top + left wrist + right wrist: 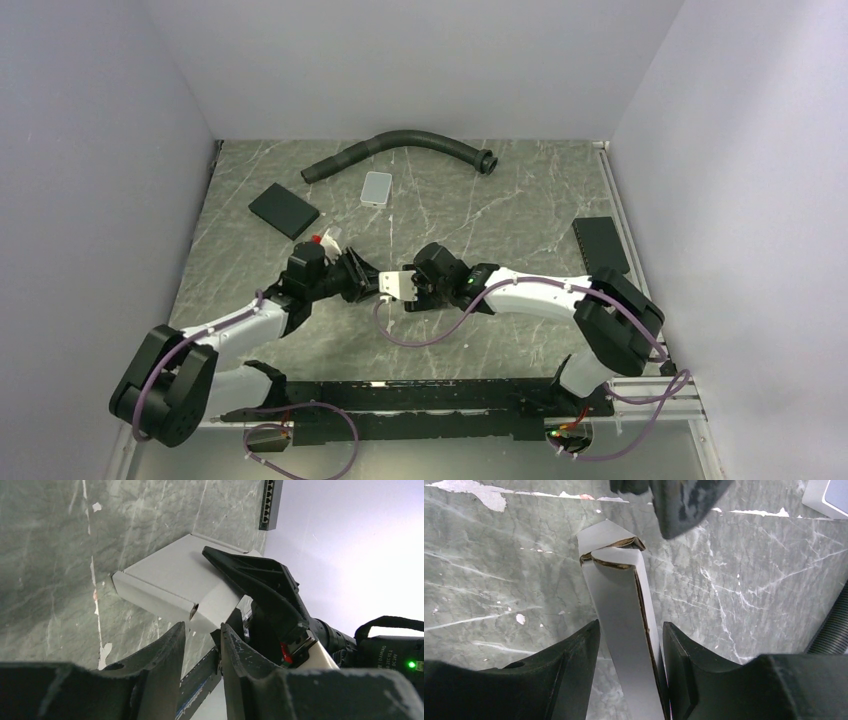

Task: Fold the paper box
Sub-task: Close the paper box at the center of the board.

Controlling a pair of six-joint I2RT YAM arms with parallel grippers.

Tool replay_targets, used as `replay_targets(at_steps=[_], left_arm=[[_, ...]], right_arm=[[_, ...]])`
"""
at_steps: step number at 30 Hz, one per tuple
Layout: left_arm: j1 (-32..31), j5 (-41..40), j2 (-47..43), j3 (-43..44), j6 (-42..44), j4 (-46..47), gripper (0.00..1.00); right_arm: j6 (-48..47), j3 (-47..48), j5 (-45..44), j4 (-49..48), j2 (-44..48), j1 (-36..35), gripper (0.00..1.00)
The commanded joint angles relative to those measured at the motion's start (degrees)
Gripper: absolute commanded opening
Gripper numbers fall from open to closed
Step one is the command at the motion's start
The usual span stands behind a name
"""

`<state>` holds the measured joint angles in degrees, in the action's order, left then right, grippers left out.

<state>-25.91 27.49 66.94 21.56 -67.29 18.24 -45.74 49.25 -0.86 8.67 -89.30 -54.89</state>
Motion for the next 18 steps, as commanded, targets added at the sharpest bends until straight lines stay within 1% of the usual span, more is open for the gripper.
replay_targets(at_steps=[1, 7, 18], left_arm=[[0.2, 2.7, 3.0, 0.4, 0.0, 9.2, 0.38], [0.2, 5.5, 6.6, 1.2, 0.9, 13.5, 0.38], [0.2, 7.0, 7.3, 1.5, 1.8, 14.6, 0.37]], right_arm=[[1.5, 2.7, 2.3, 0.8, -0.5, 0.2, 0.53], [2.2, 3.7, 3.4, 1.7, -0.3, 0.9, 0.53], [3.1, 5.0, 5.2, 3.1, -0.1, 1.7, 0.53]])
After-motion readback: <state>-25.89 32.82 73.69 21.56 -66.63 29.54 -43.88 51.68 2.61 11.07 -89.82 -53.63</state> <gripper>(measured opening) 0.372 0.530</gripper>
